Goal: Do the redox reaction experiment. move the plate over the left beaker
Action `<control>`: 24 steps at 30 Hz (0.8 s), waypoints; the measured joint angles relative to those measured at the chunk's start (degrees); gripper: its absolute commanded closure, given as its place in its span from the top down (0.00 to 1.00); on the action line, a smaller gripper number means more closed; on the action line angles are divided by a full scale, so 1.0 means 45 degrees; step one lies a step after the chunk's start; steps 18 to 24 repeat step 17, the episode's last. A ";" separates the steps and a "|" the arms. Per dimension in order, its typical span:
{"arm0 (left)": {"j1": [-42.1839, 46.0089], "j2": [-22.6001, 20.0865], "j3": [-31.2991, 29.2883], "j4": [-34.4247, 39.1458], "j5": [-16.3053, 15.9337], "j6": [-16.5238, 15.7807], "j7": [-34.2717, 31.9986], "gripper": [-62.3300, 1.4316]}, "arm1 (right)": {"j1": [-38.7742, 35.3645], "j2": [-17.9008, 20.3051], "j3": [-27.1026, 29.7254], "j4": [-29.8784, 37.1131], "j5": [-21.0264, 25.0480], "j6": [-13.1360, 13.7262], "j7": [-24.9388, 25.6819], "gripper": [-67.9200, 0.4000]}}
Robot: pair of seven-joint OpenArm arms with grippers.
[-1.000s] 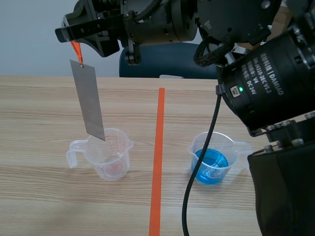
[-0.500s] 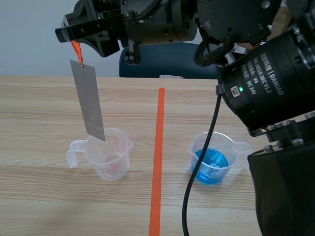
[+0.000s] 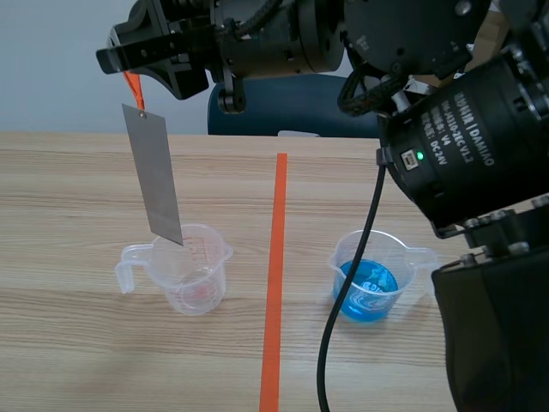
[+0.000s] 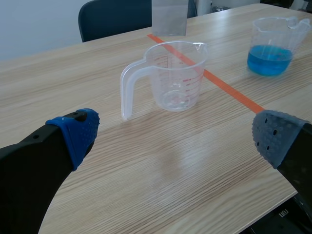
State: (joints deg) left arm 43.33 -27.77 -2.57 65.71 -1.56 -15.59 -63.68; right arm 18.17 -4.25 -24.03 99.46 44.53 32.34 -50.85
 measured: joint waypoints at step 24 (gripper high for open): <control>0.0000 0.0000 -0.0379 0.0000 0.0000 0.0000 0.0010 1.00 | 0.0000 0.0000 0.0000 0.0000 0.0000 0.0000 0.0000 0.01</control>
